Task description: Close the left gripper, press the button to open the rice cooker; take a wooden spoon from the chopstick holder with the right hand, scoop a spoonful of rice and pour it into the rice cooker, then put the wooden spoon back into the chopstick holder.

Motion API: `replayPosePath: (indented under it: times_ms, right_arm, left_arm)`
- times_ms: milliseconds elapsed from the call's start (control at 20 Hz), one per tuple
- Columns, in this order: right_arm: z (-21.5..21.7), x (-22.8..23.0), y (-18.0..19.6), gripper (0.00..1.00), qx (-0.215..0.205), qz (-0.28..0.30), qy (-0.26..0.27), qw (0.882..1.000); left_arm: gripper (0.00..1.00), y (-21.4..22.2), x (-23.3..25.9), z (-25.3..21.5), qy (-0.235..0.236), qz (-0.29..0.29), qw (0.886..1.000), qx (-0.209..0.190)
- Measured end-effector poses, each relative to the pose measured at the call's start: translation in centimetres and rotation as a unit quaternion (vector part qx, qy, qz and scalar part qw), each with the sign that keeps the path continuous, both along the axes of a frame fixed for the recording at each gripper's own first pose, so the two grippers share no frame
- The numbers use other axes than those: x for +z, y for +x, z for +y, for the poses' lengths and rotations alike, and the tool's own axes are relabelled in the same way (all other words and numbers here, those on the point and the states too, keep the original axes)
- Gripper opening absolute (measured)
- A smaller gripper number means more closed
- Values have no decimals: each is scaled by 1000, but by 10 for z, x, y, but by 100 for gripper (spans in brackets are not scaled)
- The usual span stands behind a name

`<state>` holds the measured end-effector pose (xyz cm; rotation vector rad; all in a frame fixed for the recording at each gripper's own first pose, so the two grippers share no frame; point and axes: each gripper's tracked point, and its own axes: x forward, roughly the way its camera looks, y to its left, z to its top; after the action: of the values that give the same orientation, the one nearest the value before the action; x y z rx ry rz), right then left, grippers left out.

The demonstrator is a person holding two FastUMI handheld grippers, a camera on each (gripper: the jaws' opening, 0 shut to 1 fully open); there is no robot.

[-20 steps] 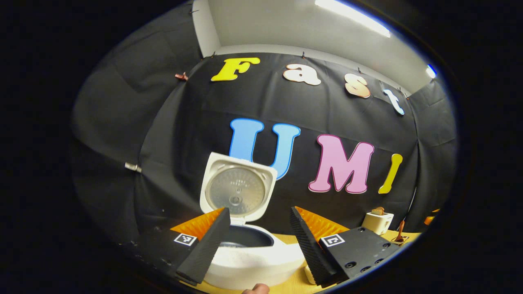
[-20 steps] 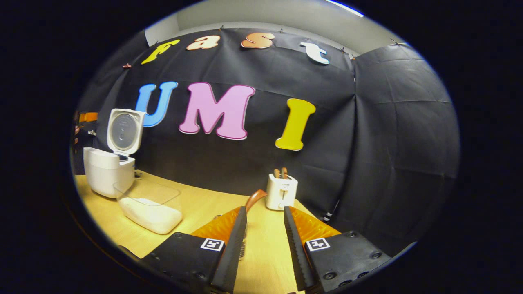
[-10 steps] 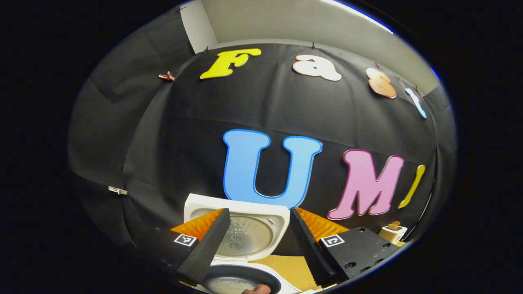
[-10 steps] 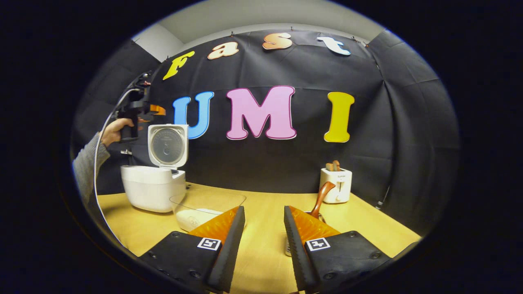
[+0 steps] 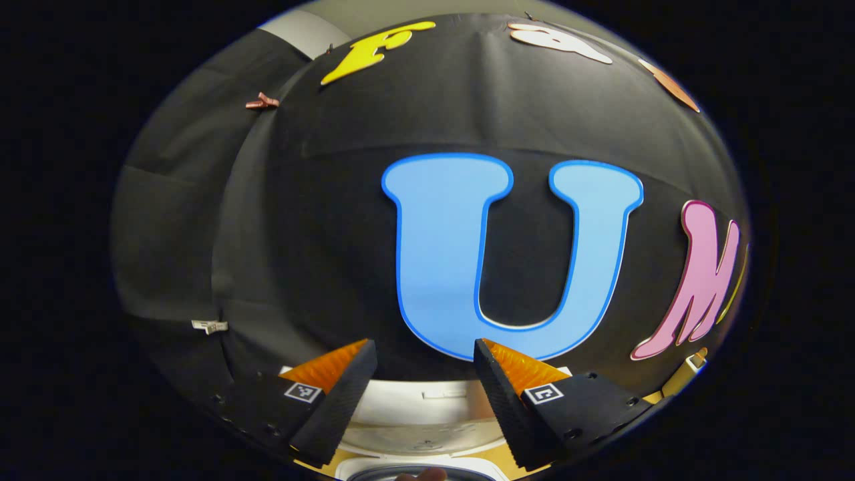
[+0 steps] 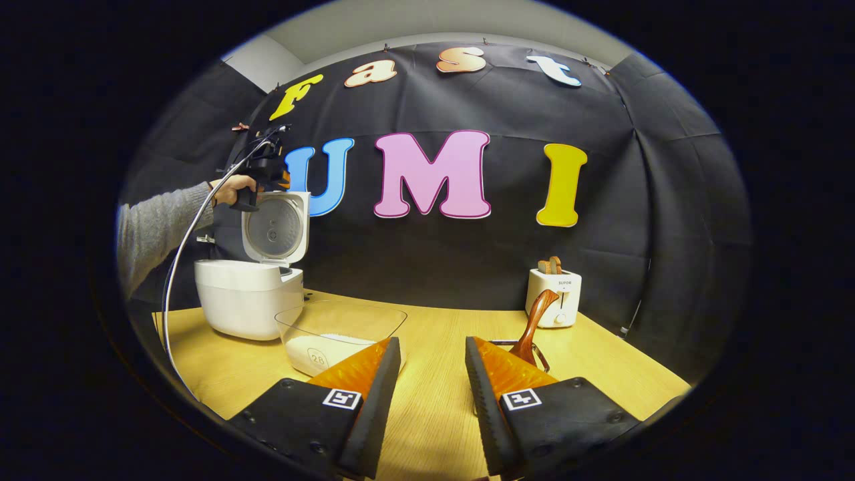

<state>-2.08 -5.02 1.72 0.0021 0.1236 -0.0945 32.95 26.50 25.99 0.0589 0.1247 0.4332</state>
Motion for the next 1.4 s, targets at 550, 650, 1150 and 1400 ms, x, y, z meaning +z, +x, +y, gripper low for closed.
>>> replayPosePath:
  times_ms: [550, 650, 1150, 1400]
  right_arm:
    - [12, 13, 5, 61, 31, -28, 0, 999]
    - [16, 20, 5, 61, 36, -35, -1, 999]
    - [35, 29, 0, 76, 77, -51, -26, 995]
    - [37, 33, -5, 78, 90, -63, -19, 994]
  left_arm:
    - [98, -115, -42, -68, 15, 9, 1000, -15]
    - [98, -135, -57, -79, 17, 5, 1000, -18]
    - [97, -204, -154, -109, -15, 34, 999, -13]
    - [97, -221, -191, -114, -42, 69, 997, -14]
